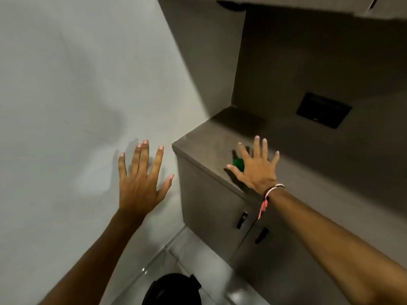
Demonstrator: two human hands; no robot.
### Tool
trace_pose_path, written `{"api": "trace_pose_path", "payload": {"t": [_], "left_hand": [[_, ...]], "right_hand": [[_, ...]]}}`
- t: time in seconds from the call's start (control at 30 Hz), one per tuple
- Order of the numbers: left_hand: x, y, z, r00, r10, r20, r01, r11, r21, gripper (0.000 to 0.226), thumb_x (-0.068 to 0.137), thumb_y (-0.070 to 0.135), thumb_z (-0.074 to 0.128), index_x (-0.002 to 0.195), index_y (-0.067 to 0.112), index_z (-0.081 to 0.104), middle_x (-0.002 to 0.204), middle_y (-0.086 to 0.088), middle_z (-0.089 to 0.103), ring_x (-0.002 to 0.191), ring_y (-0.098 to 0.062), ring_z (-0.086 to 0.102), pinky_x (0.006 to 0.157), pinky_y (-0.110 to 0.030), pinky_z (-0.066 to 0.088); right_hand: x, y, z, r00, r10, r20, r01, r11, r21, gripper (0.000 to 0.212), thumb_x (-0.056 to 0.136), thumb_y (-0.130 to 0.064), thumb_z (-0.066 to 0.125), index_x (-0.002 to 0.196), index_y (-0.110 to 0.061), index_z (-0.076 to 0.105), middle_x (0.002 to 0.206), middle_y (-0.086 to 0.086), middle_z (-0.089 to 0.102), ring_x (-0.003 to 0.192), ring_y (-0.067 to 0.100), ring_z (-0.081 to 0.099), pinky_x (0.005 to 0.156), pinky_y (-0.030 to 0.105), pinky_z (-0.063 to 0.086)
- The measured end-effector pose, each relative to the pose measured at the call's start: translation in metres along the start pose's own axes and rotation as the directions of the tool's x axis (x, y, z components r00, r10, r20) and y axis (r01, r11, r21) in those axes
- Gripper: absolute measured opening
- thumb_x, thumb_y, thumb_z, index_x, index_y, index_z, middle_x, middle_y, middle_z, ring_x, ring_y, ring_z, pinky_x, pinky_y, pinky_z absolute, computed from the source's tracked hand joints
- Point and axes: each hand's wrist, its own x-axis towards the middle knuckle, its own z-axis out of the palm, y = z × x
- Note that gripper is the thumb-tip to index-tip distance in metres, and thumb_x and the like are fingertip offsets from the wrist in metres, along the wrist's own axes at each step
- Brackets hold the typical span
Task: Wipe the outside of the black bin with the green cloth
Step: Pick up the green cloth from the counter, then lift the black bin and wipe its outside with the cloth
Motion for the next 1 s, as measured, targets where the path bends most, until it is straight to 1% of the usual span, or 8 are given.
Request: {"api": "trace_pose_path", "payload": {"t": [0.1,0.2,0.43,0.57,0.77,0.83,0.9,1.0], "left_hand": [[-0.012,0.026,0.027,0.999,0.017,0.032,-0.016,0.999,-0.034,0.077,0.104,0.065,0.036,0.161,0.013,0.044,0.167,-0.026,0.040,0.154,-0.044,0.043,0.123,-0.071,0.033],[-0.035,0.048,0.056,0.999,0.034,0.042,-0.032,0.999,-0.040,0.078,0.105,0.066,0.034,0.165,0.016,0.035,0.171,-0.025,0.033,0.158,-0.043,0.036,0.124,-0.071,0.033],[-0.126,0.068,0.141,0.971,0.023,0.239,-0.007,0.998,-0.067,0.077,0.107,0.066,0.027,0.165,0.016,0.035,0.171,-0.023,0.033,0.158,-0.041,0.036,0.123,-0.070,0.035],[-0.201,0.082,0.237,0.905,0.086,0.416,-0.020,0.987,-0.162,0.080,0.106,0.068,0.022,0.163,0.015,0.040,0.170,-0.024,0.035,0.156,-0.042,0.039,0.123,-0.073,0.032],[-0.286,0.143,0.402,0.774,0.355,0.525,-0.187,0.920,-0.345,0.065,0.096,0.064,0.061,0.140,0.017,0.070,0.153,-0.024,0.059,0.145,-0.037,0.057,0.117,-0.067,0.045],[-0.299,0.162,0.452,0.642,0.435,0.631,-0.235,0.895,-0.378,0.063,0.101,0.064,0.049,0.141,0.018,0.066,0.161,-0.022,0.050,0.155,-0.036,0.043,0.128,-0.066,0.026],[-0.319,0.173,0.499,0.521,0.405,0.751,-0.213,0.914,-0.345,0.063,0.103,0.062,0.045,0.147,0.018,0.056,0.167,-0.020,0.037,0.159,-0.039,0.030,0.130,-0.068,0.010],[-0.350,0.163,0.524,0.556,0.353,0.752,-0.177,0.935,-0.308,0.056,0.103,0.053,0.046,0.143,0.015,0.057,0.157,-0.018,0.045,0.143,-0.043,0.044,0.127,-0.061,0.025]], "right_hand": [[0.003,0.020,0.029,0.988,0.100,0.116,-0.115,0.985,0.127,0.082,0.092,-0.078,0.040,0.160,-0.035,0.026,0.175,0.016,0.007,0.161,0.045,0.005,0.120,0.074,0.019],[-0.003,0.019,0.045,0.991,0.136,-0.011,-0.134,0.984,0.118,0.061,0.097,-0.058,0.049,0.149,-0.028,0.045,0.161,0.017,0.038,0.145,0.046,0.036,0.112,0.060,0.038],[-0.059,-0.027,0.063,0.974,-0.107,-0.200,0.145,0.972,0.187,0.057,0.091,-0.029,0.068,0.146,-0.027,0.055,0.155,0.013,0.048,0.136,0.044,0.046,0.100,0.052,0.044],[-0.152,-0.074,0.150,0.932,-0.142,-0.333,0.262,0.899,0.350,0.044,0.106,-0.046,0.041,0.140,-0.025,0.059,0.151,0.013,0.051,0.140,0.039,0.046,0.105,0.045,0.040],[-0.285,-0.102,0.376,0.966,0.076,0.247,-0.209,0.794,0.571,0.051,0.087,-0.024,0.081,0.133,-0.039,0.064,0.139,-0.005,0.064,0.130,0.027,0.065,0.104,0.050,0.057],[-0.315,-0.092,0.433,0.900,0.164,0.403,-0.402,0.667,0.627,0.074,0.080,-0.017,0.087,0.120,-0.072,0.057,0.129,-0.031,0.067,0.123,-0.007,0.065,0.104,0.018,0.054],[-0.338,-0.080,0.487,0.805,0.200,0.558,-0.565,0.545,0.620,0.060,0.081,-0.032,0.081,0.109,-0.079,0.055,0.111,-0.050,0.066,0.110,-0.028,0.060,0.090,-0.005,0.045],[-0.350,-0.070,0.537,0.730,0.195,0.654,-0.644,0.515,0.566,0.042,0.089,-0.042,0.073,0.123,-0.059,0.055,0.121,-0.028,0.072,0.117,-0.003,0.068,0.100,0.016,0.055]]}}
